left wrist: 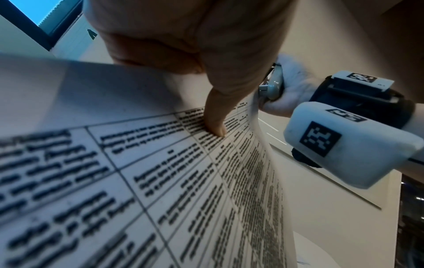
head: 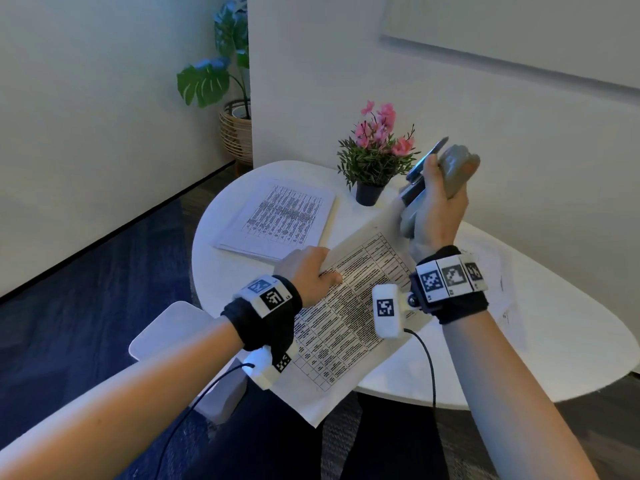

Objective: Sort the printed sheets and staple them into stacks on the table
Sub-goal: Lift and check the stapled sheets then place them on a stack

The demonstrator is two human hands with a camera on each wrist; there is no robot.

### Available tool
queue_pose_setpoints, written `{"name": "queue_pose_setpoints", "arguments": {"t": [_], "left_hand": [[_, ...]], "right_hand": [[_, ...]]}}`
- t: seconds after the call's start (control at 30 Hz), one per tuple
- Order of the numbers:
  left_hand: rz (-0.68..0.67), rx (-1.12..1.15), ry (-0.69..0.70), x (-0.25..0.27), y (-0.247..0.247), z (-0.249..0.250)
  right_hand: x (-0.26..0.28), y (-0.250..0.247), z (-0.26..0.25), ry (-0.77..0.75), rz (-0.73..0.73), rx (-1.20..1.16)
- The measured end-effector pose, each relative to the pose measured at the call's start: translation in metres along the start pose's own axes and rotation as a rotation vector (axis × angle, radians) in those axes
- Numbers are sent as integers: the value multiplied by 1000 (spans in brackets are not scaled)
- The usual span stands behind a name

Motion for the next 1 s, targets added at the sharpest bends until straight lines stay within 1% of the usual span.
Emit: {"name": "queue_pose_setpoints", "arguments": {"t": [0.07,0.2,0.23,0.37,0.47,0.53,0.63,0.7,0.73,0.8,0.83,0.93,1.0], "left_hand": [[-2,-6,5,0,2,1],[5,-45,10,-2,7,0],[7,-55,7,-3,8,-1],[-9,-75,-10,-7,16,-10],[-5,-69,-53,-11,15,-25],[12,-57,-80,-13,8,-39],[36,-40,-135,-16,-9,-62],[66,19,-177,-18,-22,-77],[81,68,-195,-19,-28,-81],[115,167,-208,-21,-39,-86],[126,210,-206,-23,-44,-86],[163,328,-193,-28,-56,-80],[166,408,-186,-33,-63,-76]], "right_hand": [[1,1,2,-8,-3,10],[0,-1,3,-44,77,140],[-2,-1,6,-33,73,166],[-8,-1,32,86,-82,271],[-14,-14,52,116,-164,549],[-17,-35,73,213,-197,789],[-13,-70,112,410,-341,1104],[-3,-89,134,497,-486,1249],[4,-94,142,514,-580,1320],[14,-98,155,494,-764,1484],[16,-98,160,481,-819,1552],[20,-96,173,465,-924,1654],[19,-95,178,416,-942,1646]]}}
Point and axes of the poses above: each hand's wrist, its own x-axis away from the middle knuckle, its own y-axis out of the palm, z = x × y, the point moved 6 cm from there along -x, towards the middle knuckle, and after that the axes turned 10 degrees about -y, right-handed, at the moved point
